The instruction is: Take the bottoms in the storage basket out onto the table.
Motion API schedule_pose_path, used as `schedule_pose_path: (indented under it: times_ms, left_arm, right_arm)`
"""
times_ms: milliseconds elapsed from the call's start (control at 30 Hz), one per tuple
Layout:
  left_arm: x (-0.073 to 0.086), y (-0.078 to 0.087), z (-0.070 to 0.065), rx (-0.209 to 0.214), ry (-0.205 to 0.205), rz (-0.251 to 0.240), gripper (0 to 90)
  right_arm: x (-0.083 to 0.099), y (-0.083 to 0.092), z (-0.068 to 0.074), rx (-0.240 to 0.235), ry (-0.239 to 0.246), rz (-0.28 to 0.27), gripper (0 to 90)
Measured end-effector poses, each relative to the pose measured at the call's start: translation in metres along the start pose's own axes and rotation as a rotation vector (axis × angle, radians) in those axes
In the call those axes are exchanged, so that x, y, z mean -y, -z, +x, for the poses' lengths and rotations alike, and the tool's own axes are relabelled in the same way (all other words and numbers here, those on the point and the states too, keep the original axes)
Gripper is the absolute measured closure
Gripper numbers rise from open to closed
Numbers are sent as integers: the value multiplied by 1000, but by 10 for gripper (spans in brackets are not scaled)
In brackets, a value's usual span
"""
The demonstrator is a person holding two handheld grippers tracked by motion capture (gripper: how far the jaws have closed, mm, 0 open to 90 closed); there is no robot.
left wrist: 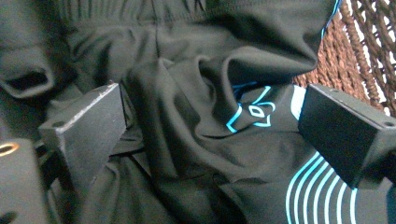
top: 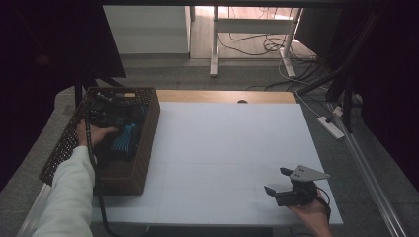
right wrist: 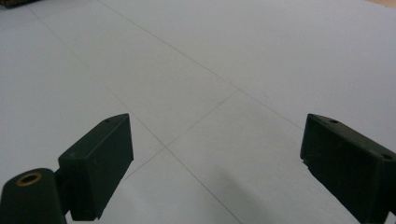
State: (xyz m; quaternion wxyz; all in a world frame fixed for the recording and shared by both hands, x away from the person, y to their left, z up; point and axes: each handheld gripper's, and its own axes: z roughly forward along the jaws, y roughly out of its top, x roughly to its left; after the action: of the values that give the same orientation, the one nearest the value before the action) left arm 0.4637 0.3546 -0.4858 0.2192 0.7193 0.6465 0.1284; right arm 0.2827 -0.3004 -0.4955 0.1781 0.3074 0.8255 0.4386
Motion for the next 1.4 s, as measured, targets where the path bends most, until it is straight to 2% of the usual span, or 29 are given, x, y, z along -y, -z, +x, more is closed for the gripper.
schedule_pose_path:
  times_ms: [200,367,400,567,600,633,667,900,1033,1067,1100,1167,1300,1367,1400]
  left_arm:
    - [2,-3,1,-1,1,16,74]
    - [4,-8,3,-2,-3,54,72]
    - [4,-9,4,-12,-14,72,72]
    - [6,-12,5,-15,-7,88,73]
    - [7,-15,5,-21,-10,110,73]
    - [7,-15,5,-21,-10,110,73]
    - [8,-19,4,-29,-20,143,73]
    - [10,-24,5,-42,-25,182,97]
    - [11,-26,5,-11,-30,196,200]
    - [11,-25,6,22,-27,194,246]
    - [11,-25,6,22,-27,194,277]
    - [12,-25,6,55,-27,193,326]
    - [12,-24,7,57,-21,193,445]
    - [12,-24,8,68,-12,191,516]
    - [12,-23,8,91,-7,188,584]
  right_arm:
    - [1,-2,1,-1,5,12,94]
    - [1,-3,1,-4,5,16,94]
    - [1,-3,1,-4,5,15,94]
    - [1,-2,1,-4,6,12,94]
    - [1,-1,1,0,4,12,94]
    - [1,-1,1,0,4,12,94]
    - [1,-1,0,1,4,10,94]
    - [1,1,-1,2,4,8,94]
    - [1,0,0,2,6,9,94]
    - [1,0,0,2,7,10,94]
    - [1,0,0,3,7,10,94]
    - [1,1,0,4,7,11,94]
    - [1,1,-1,5,7,12,94]
    - [1,1,0,6,7,12,95]
    - [1,1,0,6,7,10,95]
